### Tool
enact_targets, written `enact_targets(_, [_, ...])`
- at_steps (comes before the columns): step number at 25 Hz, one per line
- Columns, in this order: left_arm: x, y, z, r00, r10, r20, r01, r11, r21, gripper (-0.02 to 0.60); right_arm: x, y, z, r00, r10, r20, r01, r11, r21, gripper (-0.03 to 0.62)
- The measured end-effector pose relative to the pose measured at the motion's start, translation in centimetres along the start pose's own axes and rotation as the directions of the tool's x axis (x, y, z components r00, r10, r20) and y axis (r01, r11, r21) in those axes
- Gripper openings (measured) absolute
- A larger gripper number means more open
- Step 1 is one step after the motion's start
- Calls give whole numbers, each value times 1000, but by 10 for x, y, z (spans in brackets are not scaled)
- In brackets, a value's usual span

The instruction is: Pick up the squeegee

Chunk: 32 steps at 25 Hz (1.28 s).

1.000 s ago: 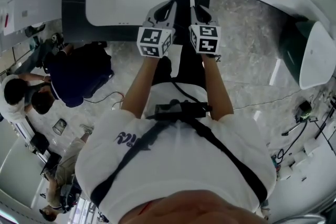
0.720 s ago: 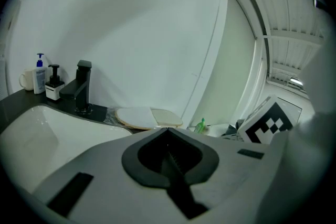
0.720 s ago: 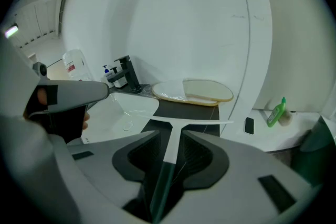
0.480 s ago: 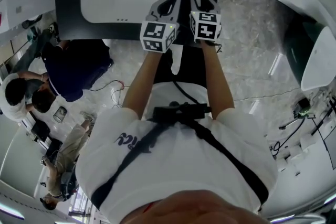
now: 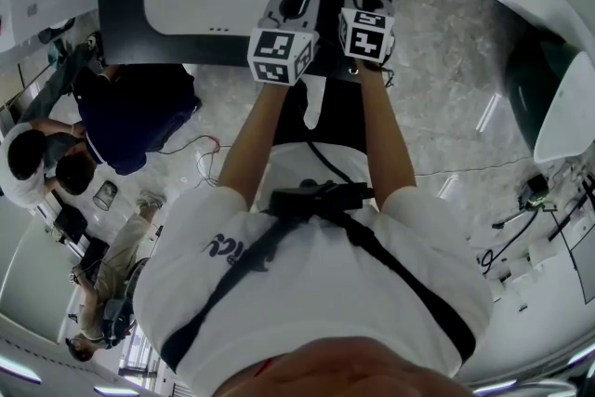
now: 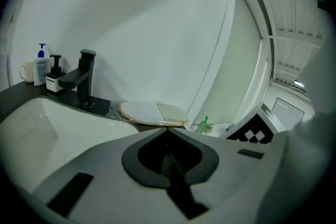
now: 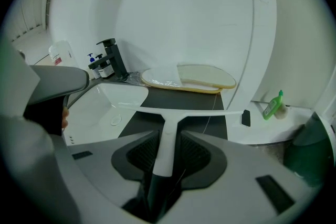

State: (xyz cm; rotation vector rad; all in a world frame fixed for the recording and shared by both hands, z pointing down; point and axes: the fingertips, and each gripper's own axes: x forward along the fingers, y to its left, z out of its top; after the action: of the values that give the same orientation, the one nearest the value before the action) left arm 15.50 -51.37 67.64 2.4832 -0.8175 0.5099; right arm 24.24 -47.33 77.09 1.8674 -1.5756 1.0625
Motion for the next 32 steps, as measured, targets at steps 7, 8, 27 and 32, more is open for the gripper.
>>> enact_targets(7, [-10,-3,-2,1000,10,-10,-10,1000,14,12,0,0,-1,999,-35,27,34,999,36,95])
enact_targets(8, [-13,-3,-2,1000,13,-11,-13,1000,17,12,-2,0,1,999,-37,38,36,999,37,94])
enact_targets(27, [-119,-25,97,975,23,220,-34,998,49,12,-170,48,105,885,15,466,-40,998,43,94])
enact_targets(32, [-174,-44,137,952,1,305,-32,995,97,12,-246,79,130,799,51,599,-67,998,4,94])
